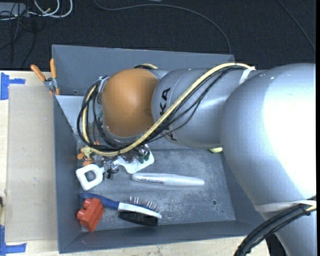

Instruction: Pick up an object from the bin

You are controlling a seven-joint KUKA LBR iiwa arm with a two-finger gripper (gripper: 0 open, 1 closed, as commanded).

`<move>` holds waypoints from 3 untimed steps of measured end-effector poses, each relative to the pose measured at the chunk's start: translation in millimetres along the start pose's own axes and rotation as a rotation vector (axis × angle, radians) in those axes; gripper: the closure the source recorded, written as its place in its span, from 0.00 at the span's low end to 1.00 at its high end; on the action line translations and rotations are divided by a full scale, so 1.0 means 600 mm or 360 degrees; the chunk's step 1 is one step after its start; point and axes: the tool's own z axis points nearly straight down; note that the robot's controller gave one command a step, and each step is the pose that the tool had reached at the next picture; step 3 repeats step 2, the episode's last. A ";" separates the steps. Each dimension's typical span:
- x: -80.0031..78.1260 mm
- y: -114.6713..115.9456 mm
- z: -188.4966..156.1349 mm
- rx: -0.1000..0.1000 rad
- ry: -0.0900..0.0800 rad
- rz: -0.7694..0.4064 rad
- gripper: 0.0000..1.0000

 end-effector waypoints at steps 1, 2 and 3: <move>-0.001 0.001 -0.050 0.0002 -0.0005 -0.0001 1.00; -0.004 0.000 -0.085 0.0006 -0.0015 0.0000 1.00; -0.004 0.000 -0.085 0.0006 -0.0015 0.0000 1.00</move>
Offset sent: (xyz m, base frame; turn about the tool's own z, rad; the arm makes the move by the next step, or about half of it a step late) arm 0.0000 0.0000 0.0177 0.0000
